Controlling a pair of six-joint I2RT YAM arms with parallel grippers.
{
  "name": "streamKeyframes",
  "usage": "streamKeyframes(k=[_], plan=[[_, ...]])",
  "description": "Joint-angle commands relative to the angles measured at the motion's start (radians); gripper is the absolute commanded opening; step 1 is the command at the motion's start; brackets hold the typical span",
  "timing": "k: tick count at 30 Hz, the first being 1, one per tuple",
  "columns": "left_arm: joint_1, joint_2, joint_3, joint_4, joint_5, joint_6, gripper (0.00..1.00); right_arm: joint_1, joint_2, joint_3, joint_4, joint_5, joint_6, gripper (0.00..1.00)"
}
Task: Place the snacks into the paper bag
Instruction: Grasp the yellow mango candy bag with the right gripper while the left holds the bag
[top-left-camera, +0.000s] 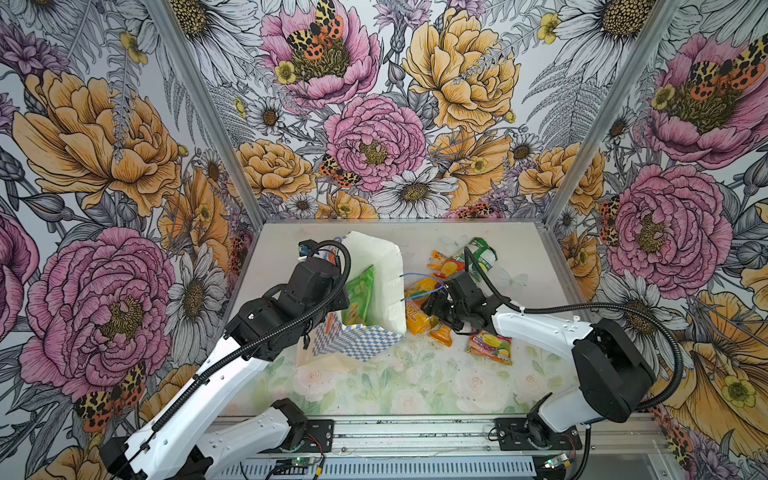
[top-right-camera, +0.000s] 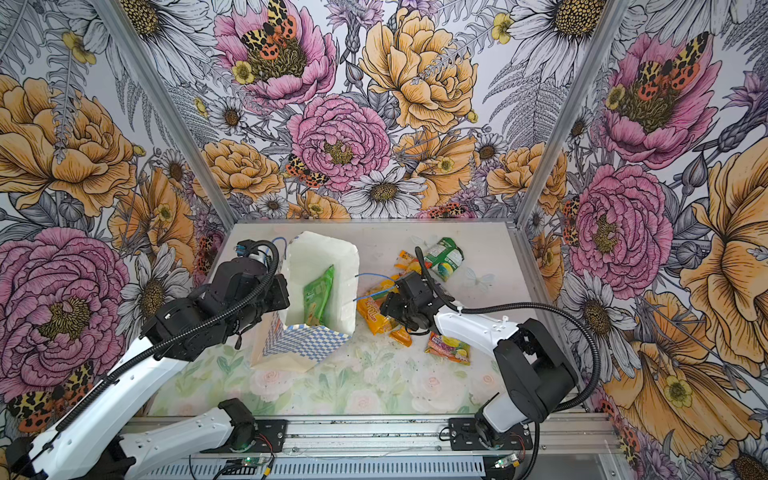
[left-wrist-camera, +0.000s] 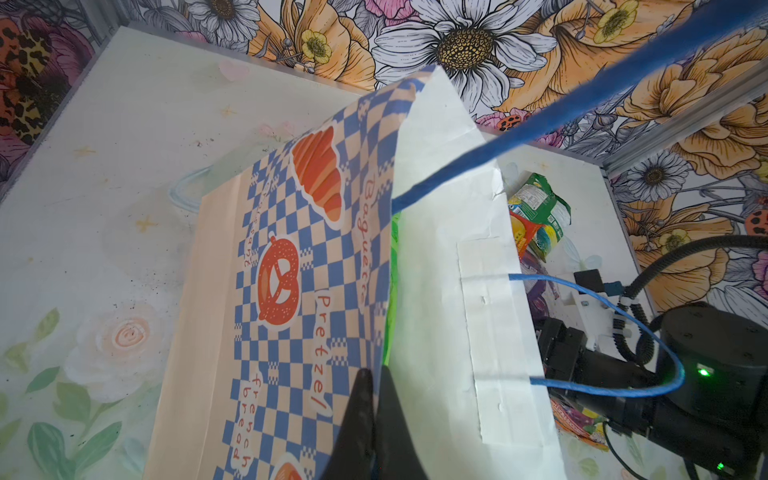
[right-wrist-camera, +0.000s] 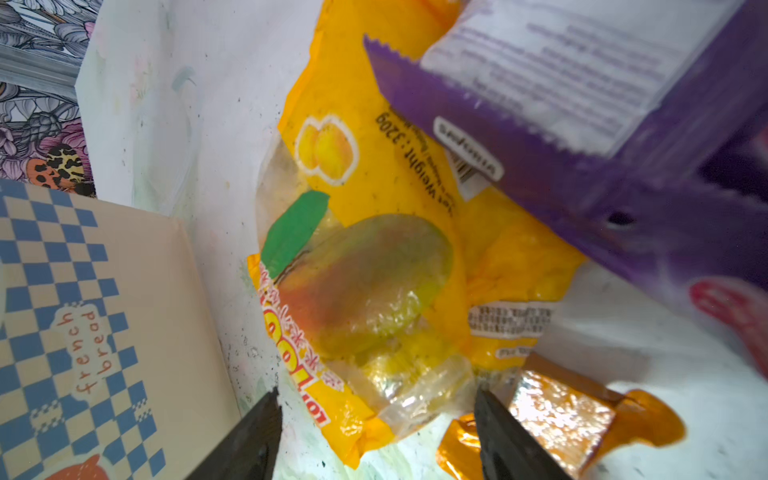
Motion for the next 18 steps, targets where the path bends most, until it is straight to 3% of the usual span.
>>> streamKeyframes(k=[1,7,12,18], plan=[[0.009,-0.021,-0.011,0.021,0.009,-0.008,0.0,0.042,-0.013,-0.045,0.086,0.046,0.145,0.73],[0.015,-0.03,-0.016,0.021,0.009,-0.006,0.0,0.12,-0.038,-0.132,0.217,0.079,0.362,0.68],[0.02,-0.035,-0.019,0.022,0.009,-0.002,0.0,0.16,-0.089,-0.158,0.237,0.184,0.424,0.69],[0.036,-0.047,-0.025,0.021,0.009,-0.003,0.0,0.21,-0.018,-0.168,0.358,0.176,0.49,0.72]])
